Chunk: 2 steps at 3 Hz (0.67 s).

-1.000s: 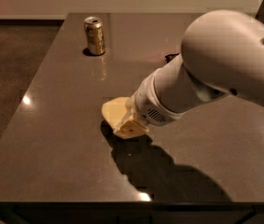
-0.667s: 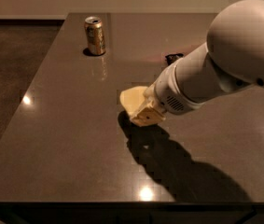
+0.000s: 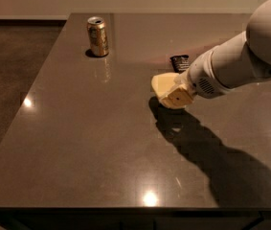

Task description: Move sponge near rxbar chocolate

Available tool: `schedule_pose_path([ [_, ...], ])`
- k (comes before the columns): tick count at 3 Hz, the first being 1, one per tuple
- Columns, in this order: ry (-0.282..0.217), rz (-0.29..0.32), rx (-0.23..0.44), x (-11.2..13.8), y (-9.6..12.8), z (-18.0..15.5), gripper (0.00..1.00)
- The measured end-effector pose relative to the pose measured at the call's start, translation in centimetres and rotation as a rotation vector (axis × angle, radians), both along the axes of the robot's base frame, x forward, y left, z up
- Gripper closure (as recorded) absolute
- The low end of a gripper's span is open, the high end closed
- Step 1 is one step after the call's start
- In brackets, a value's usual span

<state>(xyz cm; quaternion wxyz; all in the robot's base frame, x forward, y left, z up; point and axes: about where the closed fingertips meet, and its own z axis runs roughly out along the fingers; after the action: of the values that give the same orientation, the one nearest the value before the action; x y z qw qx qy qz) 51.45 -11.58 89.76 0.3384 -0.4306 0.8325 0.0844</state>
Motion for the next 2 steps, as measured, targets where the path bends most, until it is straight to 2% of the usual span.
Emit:
schedule_pose_path([
  [1,-0.027,-0.058,0.016,2.3,-2.6,0.1,0.82],
  [2,-0.04,-0.1,0.032,4.5,-5.1,-0.5,0.58],
])
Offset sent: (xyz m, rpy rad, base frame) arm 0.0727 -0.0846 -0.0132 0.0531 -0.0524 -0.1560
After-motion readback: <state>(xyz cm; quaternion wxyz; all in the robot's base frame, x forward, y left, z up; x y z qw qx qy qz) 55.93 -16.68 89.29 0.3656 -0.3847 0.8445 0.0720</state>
